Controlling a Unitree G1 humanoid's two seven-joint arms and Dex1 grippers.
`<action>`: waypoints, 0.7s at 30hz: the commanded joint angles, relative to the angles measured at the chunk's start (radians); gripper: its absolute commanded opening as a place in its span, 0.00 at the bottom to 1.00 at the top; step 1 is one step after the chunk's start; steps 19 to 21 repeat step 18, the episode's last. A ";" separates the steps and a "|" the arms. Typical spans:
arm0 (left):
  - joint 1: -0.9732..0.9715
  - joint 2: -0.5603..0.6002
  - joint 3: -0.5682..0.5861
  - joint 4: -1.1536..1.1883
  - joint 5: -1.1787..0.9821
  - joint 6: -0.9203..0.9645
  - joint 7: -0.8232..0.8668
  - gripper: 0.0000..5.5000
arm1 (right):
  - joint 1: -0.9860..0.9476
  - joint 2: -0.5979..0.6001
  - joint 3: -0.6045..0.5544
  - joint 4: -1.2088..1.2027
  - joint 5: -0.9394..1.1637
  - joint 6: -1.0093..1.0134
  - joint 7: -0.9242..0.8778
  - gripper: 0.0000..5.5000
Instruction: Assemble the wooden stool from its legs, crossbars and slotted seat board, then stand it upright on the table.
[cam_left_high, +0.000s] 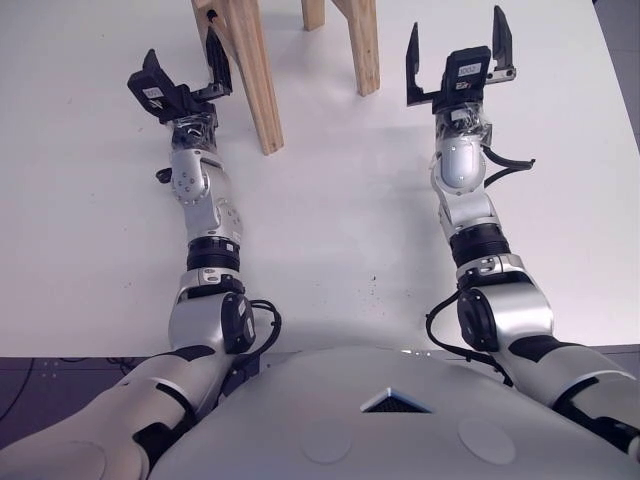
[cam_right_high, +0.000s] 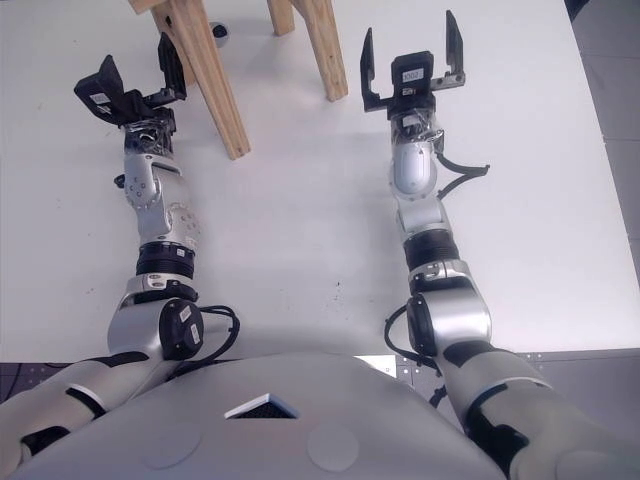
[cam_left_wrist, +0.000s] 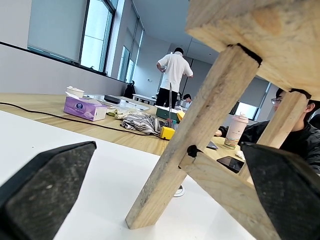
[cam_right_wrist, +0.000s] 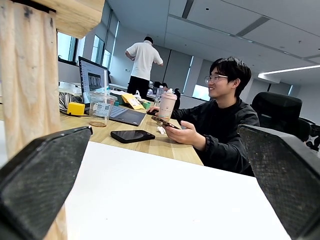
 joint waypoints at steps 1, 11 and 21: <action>0.000 0.000 -0.001 0.005 0.004 -0.004 0.009 0.97 | 0.009 -0.002 0.005 -0.020 -0.011 0.002 -0.005 0.98; 0.007 -0.005 0.000 0.001 0.003 -0.008 0.020 0.97 | 0.010 -0.006 0.017 -0.028 -0.016 0.003 -0.007 0.98; 0.001 0.000 0.002 0.009 0.005 -0.010 0.025 0.97 | 0.013 -0.004 0.016 -0.027 -0.020 0.007 0.000 0.98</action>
